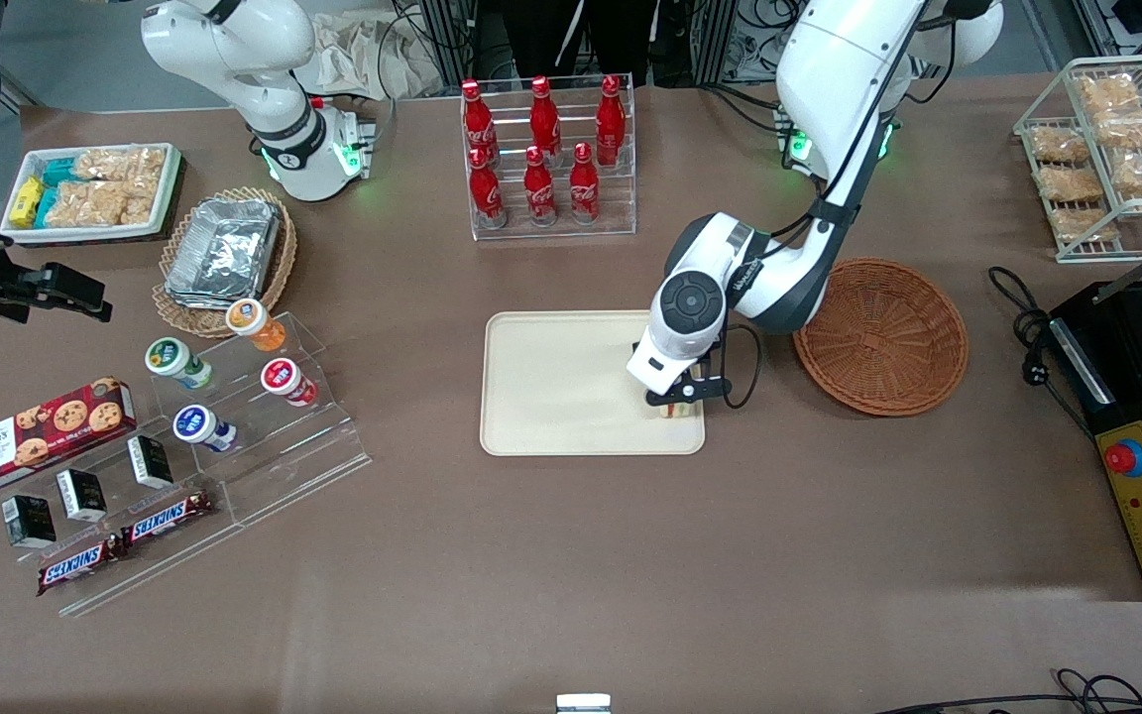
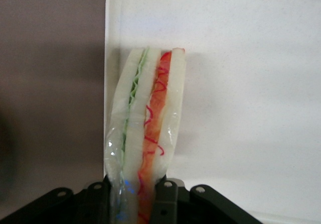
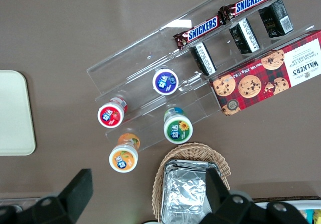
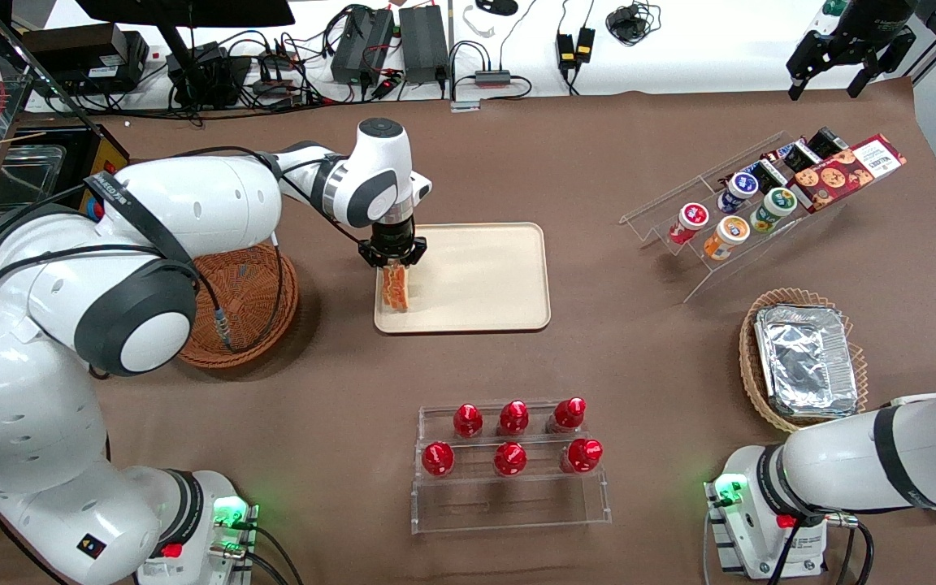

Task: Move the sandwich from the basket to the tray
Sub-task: 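Lower the sandwich onto the tray and open the left gripper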

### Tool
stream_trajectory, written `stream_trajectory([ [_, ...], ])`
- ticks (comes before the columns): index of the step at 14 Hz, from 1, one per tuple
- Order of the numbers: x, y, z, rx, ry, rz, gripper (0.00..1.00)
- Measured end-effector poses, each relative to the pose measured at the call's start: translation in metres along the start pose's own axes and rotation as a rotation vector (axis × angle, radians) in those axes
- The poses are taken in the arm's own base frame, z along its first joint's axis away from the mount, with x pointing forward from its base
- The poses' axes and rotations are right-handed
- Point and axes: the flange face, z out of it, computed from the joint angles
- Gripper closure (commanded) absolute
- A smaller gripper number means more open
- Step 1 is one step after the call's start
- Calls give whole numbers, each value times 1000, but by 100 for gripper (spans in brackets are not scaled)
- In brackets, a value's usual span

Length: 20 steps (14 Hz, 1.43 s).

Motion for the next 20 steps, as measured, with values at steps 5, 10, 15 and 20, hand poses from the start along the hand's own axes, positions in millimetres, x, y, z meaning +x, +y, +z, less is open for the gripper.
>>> stream_trajectory([
  [5,-1,2,9,13,-8,6,63],
  [10,0,1,13,27,-4,15,41],
  [15,4,0,8,22,5,9,0],
  [20,5,-3,-39,-6,36,2,0],
])
